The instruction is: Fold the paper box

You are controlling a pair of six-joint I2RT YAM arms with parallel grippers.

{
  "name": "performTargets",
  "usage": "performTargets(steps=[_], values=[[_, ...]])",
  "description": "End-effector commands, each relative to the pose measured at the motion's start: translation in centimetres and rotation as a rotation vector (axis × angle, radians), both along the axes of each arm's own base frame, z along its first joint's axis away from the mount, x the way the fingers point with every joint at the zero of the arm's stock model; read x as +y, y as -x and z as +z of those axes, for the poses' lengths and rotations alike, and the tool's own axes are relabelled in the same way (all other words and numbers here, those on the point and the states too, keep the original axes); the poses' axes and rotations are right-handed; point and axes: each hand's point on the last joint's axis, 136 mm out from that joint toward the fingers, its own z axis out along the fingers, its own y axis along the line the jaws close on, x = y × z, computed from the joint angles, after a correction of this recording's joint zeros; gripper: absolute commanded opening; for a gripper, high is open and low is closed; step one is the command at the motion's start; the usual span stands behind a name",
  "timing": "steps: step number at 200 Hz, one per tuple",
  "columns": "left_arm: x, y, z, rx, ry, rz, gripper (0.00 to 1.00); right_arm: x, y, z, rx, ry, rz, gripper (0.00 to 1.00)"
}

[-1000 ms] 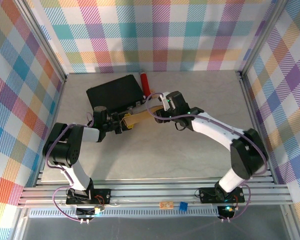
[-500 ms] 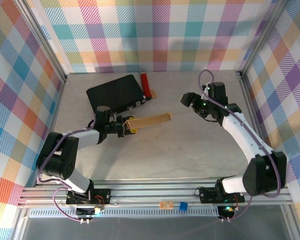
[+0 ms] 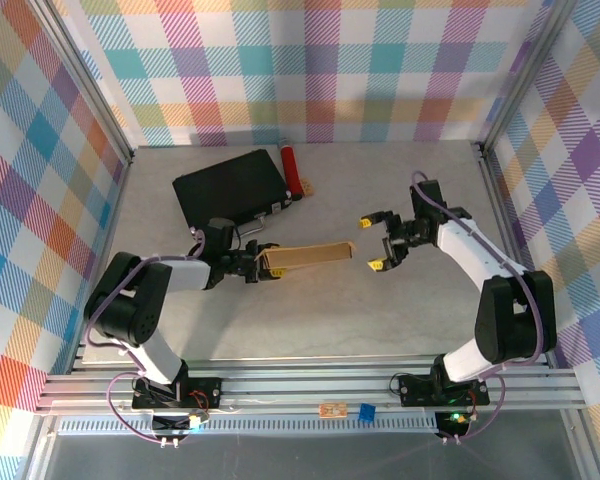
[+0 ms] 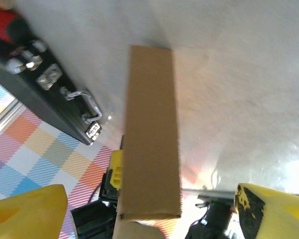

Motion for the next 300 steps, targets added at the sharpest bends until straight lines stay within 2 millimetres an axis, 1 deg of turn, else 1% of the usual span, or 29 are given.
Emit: performTargets(steps=[1,20,55,82,109,123,141,154,159,172,176,180,186,190,197,206,207,212,213,218,228,234,241,251,257,267,279,287,300], values=[[-0.8,-0.1,-1.3,0.093,0.03,0.034,0.39,1.4,0.8,-0.4,0.171,-0.134,-0.08,0.87],[-0.9,-0.2,-1.8,0.099,0.039,0.042,0.39,2.0,0.6,-0.7,0.234,-0.17,-0.089,0.89],[-1.1,-0.3,-2.3,0.108,0.046,0.041,0.39,3.0,-0.6,-0.7,0.252,-0.19,-0.102,0.88],[-1.3,-1.0,-2.2,0.1,0.065,0.057,0.39,4.4,-0.7,-0.8,0.281,-0.202,-0.074,0.83],[-1.3,-1.3,-2.3,0.098,0.069,0.064,0.41,4.9,-1.0,-0.7,0.29,-0.21,-0.091,0.74],[-1.4,-1.5,-2.2,0.096,0.076,0.071,0.45,5.1,-1.0,-0.6,0.298,-0.206,-0.093,0.67],[-1.4,-1.9,-2.1,0.083,0.084,0.081,0.52,4.9,-0.9,-0.9,0.315,-0.194,-0.104,0.55],[-1.2,-2.3,-1.6,0.056,0.079,0.083,0.6,4.8,-0.9,-1.1,0.331,-0.186,-0.119,0.52],[-1.0,-2.3,-1.4,0.046,0.067,0.078,0.66,4.7,-0.8,-1.1,0.338,-0.182,-0.126,0.51],[0.2,-2.0,-1.0,0.02,0.003,0.054,0.72,4.4,-0.8,-1.2,0.353,-0.167,-0.149,0.48],[0.7,-1.9,-0.8,0.005,-0.022,0.044,0.77,4.3,-0.7,-1.3,0.359,-0.163,-0.156,0.47],[1.3,-1.4,-0.9,0.014,-0.06,0.027,0.8,4.2,-0.7,-1.4,0.364,-0.159,-0.162,0.47],[2.3,-1.2,-0.4,-0.011,-0.118,-0.002,0.85,4.2,-0.7,-1.4,0.37,-0.157,-0.169,0.47],[3.3,-0.7,-0.5,-0.003,-0.168,-0.025,0.88,4.1,-0.8,-1.5,0.376,-0.155,-0.174,0.46],[5.0,-0.4,0.2,-0.039,-0.261,-0.086,0.93,3.9,-0.8,-1.5,0.386,-0.152,-0.179,0.46],[7.8,0.4,1.0,-0.046,-0.395,-0.174,0.96,3.8,-1.0,-1.6,0.395,-0.149,-0.184,0.46],[8.1,0.2,1.2,-0.063,-0.409,-0.179,0.97,3.7,-1.0,-1.7,0.397,-0.148,-0.185,0.46],[9.6,0.8,1.7,-0.054,-0.482,-0.233,1.0,3.6,-1.1,-1.7,0.401,-0.146,-0.186,0.46],[9.8,0.6,1.9,-0.066,-0.494,-0.238,1.0,3.6,-1.1,-1.7,0.402,-0.146,-0.185,0.46],[10.9,0.7,2.6,-0.079,-0.544,-0.278,1.0,3.5,-1.2,-1.7,0.405,-0.142,-0.186,0.46],[12.7,0.0,4.4,-0.152,-0.638,-0.325,1.0,3.3,-1.5,-1.5,0.408,-0.136,-0.186,0.45],[13.5,-0.7,5.6,-0.217,-0.698,-0.352,1.0,3.2,-1.7,-1.5,0.41,-0.131,-0.184,0.45],[13.8,-1.7,7.3,-0.313,-0.749,-0.377,1.0,3.1,-2.1,-1.4,0.412,-0.129,-0.183,0.45],[13.5,-3.0,9.5,-0.46,-0.8,-0.431,0.98,3.0,-2.3,-1.3,0.424,-0.123,-0.184,0.45],[12.8,-3.8,11.1,-0.58,-0.82,-0.473,0.97,2.9,-2.5,-1.3,0.429,-0.121,-0.185,0.45],[10.4,-4.7,13.9,-0.826,-0.842,-0.57,0.94,2.8,-2.8,-1.4,0.438,-0.118,-0.187,0.45],[7.5,-4.3,16.2,-1.076,-0.891,-0.715,0.92,2.6,-3.1,-1.6,0.45,-0.112,-0.188,0.45],[5.4,-3.6,17.0,-1.227,-0.892,-0.817,0.88,2.5,-3.4,-1.6,0.453,-0.107,-0.186,0.45],[3.8,-3.1,17.1,-1.339,-0.931,-0.931,0.84,2.4,-3.7,-1.9,0.468,-0.103,-0.177,0.45]])
